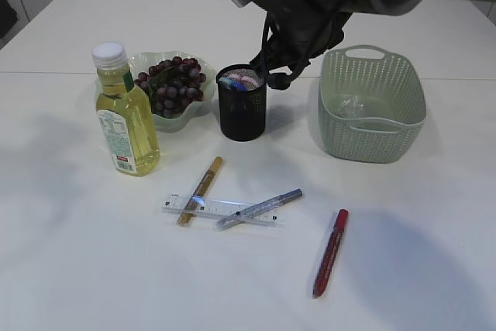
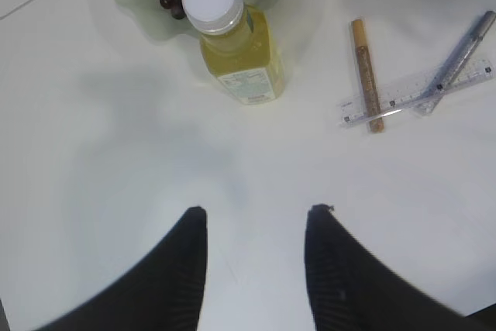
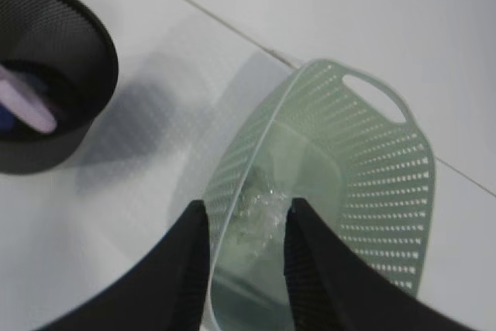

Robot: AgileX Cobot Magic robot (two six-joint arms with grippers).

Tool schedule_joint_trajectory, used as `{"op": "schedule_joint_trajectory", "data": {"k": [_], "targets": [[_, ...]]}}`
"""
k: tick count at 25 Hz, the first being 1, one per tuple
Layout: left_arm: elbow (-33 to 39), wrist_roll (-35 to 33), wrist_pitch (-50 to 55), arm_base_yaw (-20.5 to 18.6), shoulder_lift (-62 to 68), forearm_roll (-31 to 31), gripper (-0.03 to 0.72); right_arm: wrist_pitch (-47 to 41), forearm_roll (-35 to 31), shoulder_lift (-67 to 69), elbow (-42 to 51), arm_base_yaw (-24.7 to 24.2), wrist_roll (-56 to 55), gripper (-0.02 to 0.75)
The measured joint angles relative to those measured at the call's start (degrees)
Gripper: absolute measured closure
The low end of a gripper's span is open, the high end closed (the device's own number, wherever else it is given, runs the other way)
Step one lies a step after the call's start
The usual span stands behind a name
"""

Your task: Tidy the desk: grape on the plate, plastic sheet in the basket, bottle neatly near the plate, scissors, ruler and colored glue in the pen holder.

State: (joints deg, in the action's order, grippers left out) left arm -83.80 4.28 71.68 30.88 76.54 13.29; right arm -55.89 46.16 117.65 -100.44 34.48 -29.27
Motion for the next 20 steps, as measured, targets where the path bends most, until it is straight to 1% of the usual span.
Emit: {"op": "schedule_joint_trajectory", "data": {"k": [5, 8, 12, 16, 18, 20], "targets": [[0.0, 0.0, 0.0, 0.0, 0.0, 0.1, 0.380, -9.1, -5.2, -2.1, 0.0, 2.8, 5.4, 0.464], [0.0, 0.0, 0.0, 0.0, 0.0, 0.1, 0.380, -12.8, -9.8, -3.0, 0.0, 3.5, 8.0, 0.494], [0.0, 0.0, 0.0, 0.0, 0.0, 0.1, 0.380, -13.9, -19.1, -3.5, -0.1, 3.8, 13.0, 0.513], [0.0, 0.0, 0.0, 0.0, -0.4, 0.2, 0.380, -14.0, -31.3, -3.5, -0.4, 4.9, 22.1, 0.515], [0.0, 0.0, 0.0, 0.0, -1.2, 0.2, 0.380, -14.0, -35.9, -3.5, -0.5, 5.6, 26.5, 0.515], [0.0, 0.0, 0.0, 0.0, -2.5, 0.2, 0.380, -14.0, -38.8, -3.5, -0.5, 6.6, 29.3, 0.516]]}}
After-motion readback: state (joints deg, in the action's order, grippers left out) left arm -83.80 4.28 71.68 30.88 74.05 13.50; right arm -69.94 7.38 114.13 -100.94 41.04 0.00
